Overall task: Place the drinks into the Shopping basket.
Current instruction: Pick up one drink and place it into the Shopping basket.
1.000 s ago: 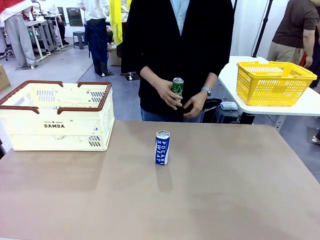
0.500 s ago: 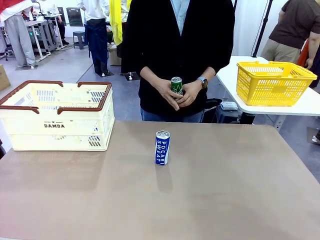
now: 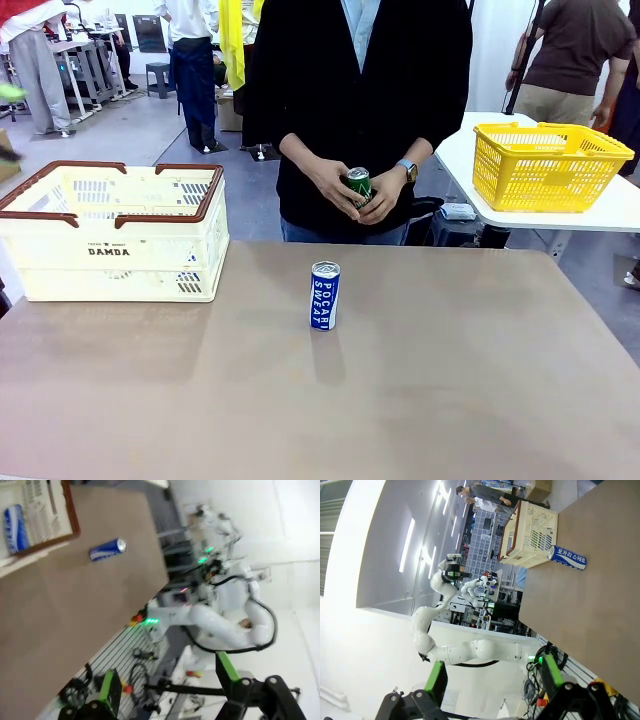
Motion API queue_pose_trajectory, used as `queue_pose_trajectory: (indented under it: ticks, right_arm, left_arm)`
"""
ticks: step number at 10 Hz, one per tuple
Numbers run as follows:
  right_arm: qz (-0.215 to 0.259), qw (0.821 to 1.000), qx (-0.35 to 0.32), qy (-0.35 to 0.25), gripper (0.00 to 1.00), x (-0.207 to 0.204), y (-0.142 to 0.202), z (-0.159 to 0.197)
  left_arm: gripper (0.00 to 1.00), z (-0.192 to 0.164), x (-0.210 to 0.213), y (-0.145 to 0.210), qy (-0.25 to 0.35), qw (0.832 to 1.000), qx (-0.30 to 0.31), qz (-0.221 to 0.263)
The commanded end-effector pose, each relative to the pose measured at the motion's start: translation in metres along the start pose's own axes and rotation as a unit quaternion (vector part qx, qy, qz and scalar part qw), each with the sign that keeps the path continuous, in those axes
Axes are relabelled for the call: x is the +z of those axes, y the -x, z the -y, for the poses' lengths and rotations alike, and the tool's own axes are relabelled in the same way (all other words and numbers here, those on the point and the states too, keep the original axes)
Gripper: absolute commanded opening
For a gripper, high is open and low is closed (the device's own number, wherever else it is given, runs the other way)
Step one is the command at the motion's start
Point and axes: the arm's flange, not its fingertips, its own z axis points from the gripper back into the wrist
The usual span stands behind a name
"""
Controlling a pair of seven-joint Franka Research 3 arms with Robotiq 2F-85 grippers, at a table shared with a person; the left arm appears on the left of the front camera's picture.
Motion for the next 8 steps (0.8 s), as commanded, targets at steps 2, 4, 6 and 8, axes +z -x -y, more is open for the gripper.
queue_pose_trajectory:
  ticks: [2, 4, 6, 8]
  right_arm:
    - [0.006, 1.000, -0.007, -0.006, 1.00, 0.001, -0.004, -0.007]
    - [0.006, 1.000, -0.007, -0.006, 1.00, 0.001, -0.004, -0.007]
    - [0.006, 1.000, -0.007, -0.006, 1.00, 0.001, -0.004, -0.007]
    - [0.006, 1.000, -0.007, -0.006, 1.00, 0.001, -0.004, -0.007]
  left_arm:
    - [1.00, 0.066, -0.116, -0.047, -0.187, 0.980, 0.024, -0.062]
    - [1.00, 0.072, -0.185, -0.050, -0.354, 0.934, 0.036, 0.039]
    - [1.00, 0.075, -0.238, -0.037, -0.369, 0.929, -0.015, -0.010]
    - [1.00, 0.083, -0.233, -0.047, -0.360, 0.933, -0.026, 0.003]
